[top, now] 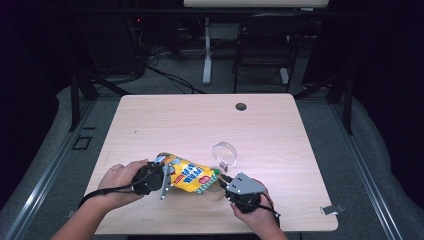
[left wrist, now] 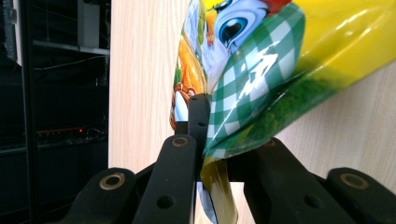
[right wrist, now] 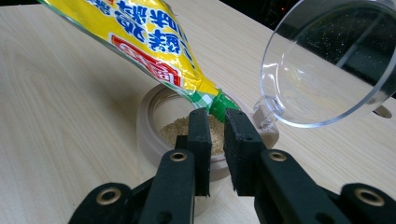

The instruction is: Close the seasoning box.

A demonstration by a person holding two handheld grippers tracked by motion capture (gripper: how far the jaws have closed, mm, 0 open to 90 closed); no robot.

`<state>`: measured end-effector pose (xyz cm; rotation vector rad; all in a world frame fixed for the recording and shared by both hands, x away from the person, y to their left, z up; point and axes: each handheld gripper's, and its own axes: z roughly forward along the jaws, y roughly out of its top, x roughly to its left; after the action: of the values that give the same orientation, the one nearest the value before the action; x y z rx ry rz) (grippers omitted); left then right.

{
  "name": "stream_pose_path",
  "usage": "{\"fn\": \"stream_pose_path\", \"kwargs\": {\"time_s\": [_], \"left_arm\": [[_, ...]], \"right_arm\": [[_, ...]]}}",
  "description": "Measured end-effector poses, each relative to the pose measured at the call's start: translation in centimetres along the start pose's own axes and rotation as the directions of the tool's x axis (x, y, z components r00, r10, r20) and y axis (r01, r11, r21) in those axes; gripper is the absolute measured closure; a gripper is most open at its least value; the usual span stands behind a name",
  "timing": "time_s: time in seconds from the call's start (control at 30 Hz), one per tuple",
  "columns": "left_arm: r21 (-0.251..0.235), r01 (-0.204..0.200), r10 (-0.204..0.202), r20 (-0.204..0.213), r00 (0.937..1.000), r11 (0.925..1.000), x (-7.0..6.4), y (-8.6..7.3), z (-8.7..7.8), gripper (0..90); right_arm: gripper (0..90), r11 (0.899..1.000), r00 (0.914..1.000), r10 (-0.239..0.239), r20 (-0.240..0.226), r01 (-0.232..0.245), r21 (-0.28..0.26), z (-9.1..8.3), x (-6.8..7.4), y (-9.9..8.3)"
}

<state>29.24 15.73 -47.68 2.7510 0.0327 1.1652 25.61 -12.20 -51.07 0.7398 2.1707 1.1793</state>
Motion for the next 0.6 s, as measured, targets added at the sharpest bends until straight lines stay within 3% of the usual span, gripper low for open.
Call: {"fn": "stream_pose_path", "kwargs": {"time_s": [0.3,0.6], "left_arm": [[-0.004,0.002,-0.002,0.016,0.9999,1.0,0.2,-0.04,0.09,84.7],[-0.005,-0.002,0.002,0.009,1.0,1.0,0.1,-0.02,0.11,84.7]], "right_arm": [[78.0,1.0,0.9991,-0.012,-0.04,0.012,0.0,-0.36,-0.01,0.02],[77.9,1.0,0.9993,-0.02,-0.032,0.02,0.005,0.08,0.07,0.05]]}}
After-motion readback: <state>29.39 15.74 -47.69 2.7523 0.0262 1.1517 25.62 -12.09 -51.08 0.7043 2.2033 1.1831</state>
